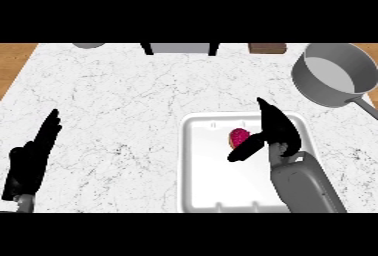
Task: Pick the cupcake from the tray and place it in the pot
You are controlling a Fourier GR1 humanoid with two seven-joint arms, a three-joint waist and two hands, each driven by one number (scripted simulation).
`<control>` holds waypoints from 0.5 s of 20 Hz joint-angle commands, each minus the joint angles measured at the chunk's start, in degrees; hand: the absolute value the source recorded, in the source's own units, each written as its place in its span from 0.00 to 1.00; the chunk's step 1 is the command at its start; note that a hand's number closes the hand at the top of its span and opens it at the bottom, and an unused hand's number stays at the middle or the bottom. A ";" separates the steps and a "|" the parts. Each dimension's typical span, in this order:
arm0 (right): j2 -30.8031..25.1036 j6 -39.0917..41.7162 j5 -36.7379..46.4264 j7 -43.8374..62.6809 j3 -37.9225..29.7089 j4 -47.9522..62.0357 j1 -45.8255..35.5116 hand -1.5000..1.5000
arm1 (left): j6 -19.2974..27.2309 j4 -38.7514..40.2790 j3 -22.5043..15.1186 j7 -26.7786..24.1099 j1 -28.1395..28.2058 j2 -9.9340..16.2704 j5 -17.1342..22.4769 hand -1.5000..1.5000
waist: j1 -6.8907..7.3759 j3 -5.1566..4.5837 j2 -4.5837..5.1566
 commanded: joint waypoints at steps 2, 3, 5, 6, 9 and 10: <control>2.91 4.77 1.85 11.39 2.00 5.31 -3.02 0.00 | -0.94 0.28 1.25 -0.52 0.74 0.12 0.35 0.50 | -0.29 0.02 -0.14; 2.75 5.21 0.70 10.64 -0.55 8.36 -5.21 0.00 | 0.28 -0.62 0.87 0.79 -0.03 -0.74 -0.25 0.50 | -0.19 0.04 -0.05; 3.08 6.10 0.44 9.95 -2.43 12.49 -9.49 0.00 | -0.92 0.10 0.39 0.48 -0.62 -1.04 -0.26 0.50 | -0.08 0.04 0.07; 3.47 6.43 0.82 11.14 -2.04 11.56 -9.03 0.00 | -1.05 -1.62 1.37 0.19 2.39 0.20 -0.20 0.50 | 0.03 0.05 -0.12; 3.85 4.97 1.75 8.34 -3.40 17.43 -10.49 0.00 | -1.14 -1.40 1.89 4.18 -2.63 0.28 -0.17 0.50 | -0.32 0.09 -0.01; 5.17 4.28 1.86 8.33 -3.09 17.72 -9.69 0.00 | -0.13 -0.21 0.50 -0.28 1.36 -1.58 -2.17 0.50 | -0.29 0.06 -0.05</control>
